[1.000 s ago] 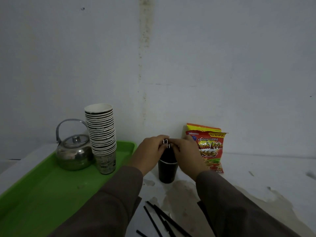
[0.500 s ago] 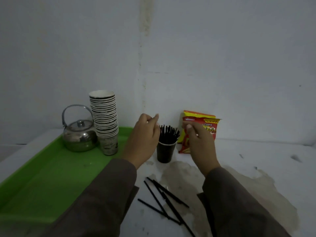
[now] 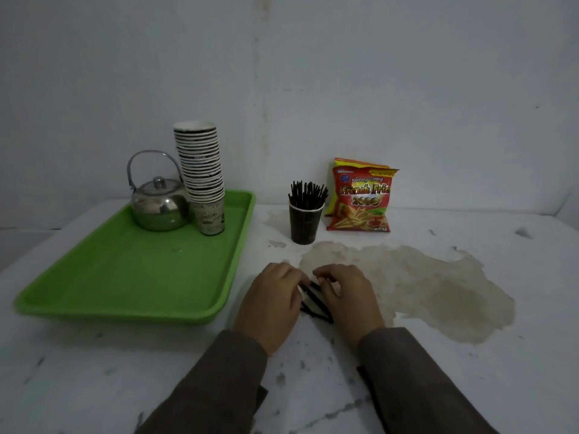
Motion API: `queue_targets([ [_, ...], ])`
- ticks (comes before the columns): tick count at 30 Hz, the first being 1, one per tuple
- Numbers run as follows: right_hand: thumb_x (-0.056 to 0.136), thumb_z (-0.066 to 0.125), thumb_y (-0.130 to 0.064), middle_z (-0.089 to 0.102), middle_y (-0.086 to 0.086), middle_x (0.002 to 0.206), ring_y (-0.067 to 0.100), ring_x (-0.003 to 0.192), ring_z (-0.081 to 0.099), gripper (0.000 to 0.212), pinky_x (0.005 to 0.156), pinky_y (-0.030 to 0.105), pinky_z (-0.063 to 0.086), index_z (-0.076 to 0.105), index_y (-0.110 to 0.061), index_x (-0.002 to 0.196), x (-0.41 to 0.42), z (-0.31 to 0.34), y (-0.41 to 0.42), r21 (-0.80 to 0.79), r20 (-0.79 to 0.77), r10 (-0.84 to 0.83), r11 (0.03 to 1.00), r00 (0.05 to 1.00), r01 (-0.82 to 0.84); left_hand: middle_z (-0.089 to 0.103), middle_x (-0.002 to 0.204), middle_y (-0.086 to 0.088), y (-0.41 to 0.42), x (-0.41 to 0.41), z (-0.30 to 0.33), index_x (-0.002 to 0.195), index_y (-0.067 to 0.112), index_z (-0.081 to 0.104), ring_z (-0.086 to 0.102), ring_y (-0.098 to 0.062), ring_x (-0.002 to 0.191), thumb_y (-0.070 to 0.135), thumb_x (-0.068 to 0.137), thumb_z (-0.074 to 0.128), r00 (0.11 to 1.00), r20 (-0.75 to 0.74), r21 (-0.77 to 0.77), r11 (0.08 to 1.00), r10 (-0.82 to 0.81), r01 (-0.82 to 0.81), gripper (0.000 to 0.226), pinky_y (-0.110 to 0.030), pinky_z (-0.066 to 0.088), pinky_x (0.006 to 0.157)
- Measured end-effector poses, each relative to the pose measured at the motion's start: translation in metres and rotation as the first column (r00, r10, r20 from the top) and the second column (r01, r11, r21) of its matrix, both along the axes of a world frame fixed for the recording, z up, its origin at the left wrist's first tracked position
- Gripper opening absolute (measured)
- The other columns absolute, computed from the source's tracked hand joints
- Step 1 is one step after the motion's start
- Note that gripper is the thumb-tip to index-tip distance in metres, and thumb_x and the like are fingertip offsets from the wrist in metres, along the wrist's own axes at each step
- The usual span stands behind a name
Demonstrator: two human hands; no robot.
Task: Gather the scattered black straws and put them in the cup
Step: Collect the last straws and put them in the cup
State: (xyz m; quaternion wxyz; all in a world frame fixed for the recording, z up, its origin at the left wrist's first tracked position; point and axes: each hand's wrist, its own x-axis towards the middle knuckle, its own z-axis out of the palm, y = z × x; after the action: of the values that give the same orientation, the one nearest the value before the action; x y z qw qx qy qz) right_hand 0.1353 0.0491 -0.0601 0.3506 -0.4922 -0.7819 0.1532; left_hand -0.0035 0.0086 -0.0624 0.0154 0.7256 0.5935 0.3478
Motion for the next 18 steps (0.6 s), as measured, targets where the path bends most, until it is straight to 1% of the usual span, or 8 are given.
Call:
queue_targets([
  [3, 0.088, 0.053, -0.01, 0.068, 0.006, 0.105, 0.022, 0.098, 0.052, 0.022, 0.078, 0.02, 0.032, 0.067, -0.013, 0.104, 0.002, -0.006, 0.0, 0.033, 0.082, 0.01, 0.999, 0.997, -0.012, 0.06, 0.104, 0.001, -0.004, -0.001, -0.006, 0.103, 0.02, 0.061, 0.047, -0.016, 0.101, 0.008, 0.087, 0.044, 1.0, -0.008, -0.007, 1.0, 0.002, -0.002, 0.026, -0.028, 0.041, 0.088],
  [5, 0.088, 0.053, -0.01, 0.068, 0.006, 0.105, 0.022, 0.099, 0.052, 0.022, 0.078, 0.02, 0.032, 0.067, -0.013, 0.104, 0.003, -0.008, 0.001, 0.036, 0.079, -0.002, 0.999, 0.997, -0.001, 0.06, 0.107, 0.001, -0.008, 0.0, -0.008, 0.107, 0.021, 0.06, 0.047, -0.015, 0.102, 0.01, 0.089, 0.044, 1.0, 0.018, -0.007, 1.0, 0.005, -0.005, 0.027, -0.027, 0.041, 0.089],
  [7, 0.088, 0.053, -0.01, 0.068, 0.006, 0.105, 0.022, 0.098, 0.053, 0.022, 0.08, 0.022, 0.034, 0.068, -0.014, 0.103, 0.003, -0.009, 0.001, 0.038, 0.056, -0.014, 0.999, 0.998, 0.012, 0.059, 0.109, 0.001, -0.01, 0.002, -0.009, 0.111, 0.022, 0.059, 0.047, -0.014, 0.103, 0.011, 0.089, 0.044, 0.999, 0.042, -0.009, 1.0, 0.01, -0.01, 0.028, -0.025, 0.039, 0.089],
  [9, 0.088, 0.052, -0.01, 0.068, 0.005, 0.106, 0.022, 0.099, 0.053, 0.022, 0.085, 0.027, 0.038, 0.067, -0.014, 0.104, 0.002, -0.009, 0.0, 0.039, 0.043, -0.029, 0.999, 0.999, 0.028, 0.059, 0.111, 0.001, -0.01, 0.004, -0.009, 0.113, 0.022, 0.057, 0.046, -0.014, 0.105, 0.011, 0.089, 0.044, 0.999, 0.049, -0.006, 1.0, 0.015, -0.014, 0.029, -0.023, 0.037, 0.09],
  [10, 0.088, 0.052, -0.009, 0.068, 0.005, 0.107, 0.022, 0.1, 0.053, 0.023, 0.086, 0.029, 0.04, 0.067, -0.015, 0.105, 0.002, -0.009, 0.0, 0.038, 0.035, -0.04, 0.999, 0.999, 0.038, 0.059, 0.111, 0.001, -0.01, 0.004, -0.009, 0.113, 0.021, 0.057, 0.047, -0.014, 0.105, 0.01, 0.089, 0.044, 0.998, 0.057, -0.006, 1.0, 0.02, -0.02, 0.03, -0.023, 0.038, 0.09],
  [13, 0.087, 0.052, -0.006, 0.067, 0.005, 0.105, 0.021, 0.098, 0.054, 0.024, 0.087, 0.03, 0.04, 0.066, -0.016, 0.105, 0.003, -0.009, 0.0, 0.049, 0.019, -0.067, 0.997, 0.998, 0.066, 0.06, 0.11, 0.0, -0.008, 0.004, -0.011, 0.111, 0.019, 0.058, 0.048, -0.016, 0.104, 0.007, 0.089, 0.043, 0.996, 0.071, -0.017, 0.999, 0.045, -0.044, 0.03, -0.027, 0.041, 0.091],
  [16, 0.087, 0.055, -0.011, 0.066, 0.005, 0.102, 0.021, 0.095, 0.053, 0.021, 0.085, 0.033, 0.041, 0.067, -0.017, 0.103, 0.004, -0.008, 0.001, 0.063, 0.072, -0.064, 0.996, 0.995, 0.059, 0.061, 0.107, 0.0, -0.006, 0.002, -0.014, 0.106, 0.019, 0.058, 0.049, -0.018, 0.102, 0.004, 0.087, 0.043, 0.996, 0.064, -0.04, 0.997, 0.069, -0.067, 0.028, -0.028, 0.04, 0.087],
  [18, 0.087, 0.057, -0.017, 0.065, 0.004, 0.101, 0.021, 0.095, 0.051, 0.019, 0.083, 0.033, 0.039, 0.068, -0.019, 0.103, 0.003, -0.008, 0.001, 0.078, 0.131, -0.05, 0.996, 0.99, 0.04, 0.061, 0.109, -0.001, -0.004, 0.0, -0.018, 0.107, 0.019, 0.058, 0.048, -0.019, 0.103, 0.001, 0.087, 0.041, 0.997, 0.04, -0.057, 0.996, 0.067, -0.064, 0.032, -0.025, 0.037, 0.087],
])
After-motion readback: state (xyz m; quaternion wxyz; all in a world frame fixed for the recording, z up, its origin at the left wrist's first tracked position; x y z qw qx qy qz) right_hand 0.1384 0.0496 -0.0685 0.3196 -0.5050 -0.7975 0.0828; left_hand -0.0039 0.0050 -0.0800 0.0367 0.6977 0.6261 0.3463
